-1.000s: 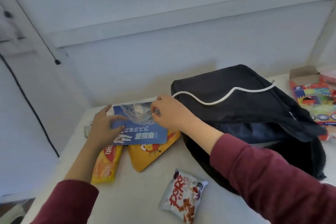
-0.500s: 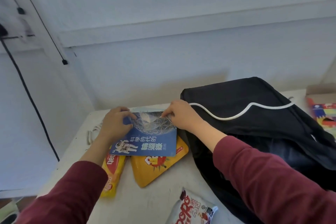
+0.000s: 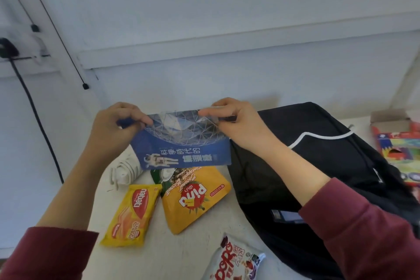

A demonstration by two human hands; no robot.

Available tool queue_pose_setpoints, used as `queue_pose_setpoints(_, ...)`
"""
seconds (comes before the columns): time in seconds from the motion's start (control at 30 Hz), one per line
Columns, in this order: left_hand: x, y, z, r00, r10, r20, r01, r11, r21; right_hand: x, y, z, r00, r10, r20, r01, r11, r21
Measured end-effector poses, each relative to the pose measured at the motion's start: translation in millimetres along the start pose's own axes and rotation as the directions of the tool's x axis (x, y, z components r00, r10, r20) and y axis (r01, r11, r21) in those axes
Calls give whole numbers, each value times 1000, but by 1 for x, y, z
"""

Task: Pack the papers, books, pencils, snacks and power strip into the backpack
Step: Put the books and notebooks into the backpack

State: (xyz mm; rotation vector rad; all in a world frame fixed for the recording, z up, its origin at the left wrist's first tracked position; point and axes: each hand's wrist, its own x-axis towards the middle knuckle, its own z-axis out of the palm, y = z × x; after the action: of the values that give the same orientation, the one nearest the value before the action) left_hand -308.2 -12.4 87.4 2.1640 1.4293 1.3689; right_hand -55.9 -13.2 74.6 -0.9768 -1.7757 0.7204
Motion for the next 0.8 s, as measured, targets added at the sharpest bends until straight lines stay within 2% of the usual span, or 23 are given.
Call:
queue_pose_setpoints(0.1,-6,33,-7,1000,-15,3,15,957,-289,-18,-19,-22,999,-30,-40,37,987,159)
queue_pose_setpoints(0.17,-13,52,-4,996,-89,1,77,859,-506,-32,-24,-35,996,-27,-88,51,958,284)
queue_pose_setpoints(0.23,-22,63,4,987,-150,58,153,765,-626,-48,-24,-47,987,36,-155,33,908,419)
queue_pose_setpoints(0.33,-34,74,21,967,-165,194,251,758,-602,-79,-20,-65,965,129,-227,3,865,501)
queue_pose_setpoints(0.5,-45,90,59,915,-197,352,385,681,-622,-136,4,-79,910,241,-337,-55,876,480)
queue_pose_setpoints(0.57,-52,96,76,893,-221,393,437,635,-637,-155,9,-83,905,303,-299,-121,857,500)
queue_pose_setpoints(0.7,-63,105,111,842,-267,468,532,550,-644,-186,14,-88,905,406,-128,-257,759,598)
queue_pose_setpoints(0.8,-69,110,132,825,-245,509,546,574,-610,-202,19,-93,871,471,-137,-295,726,621)
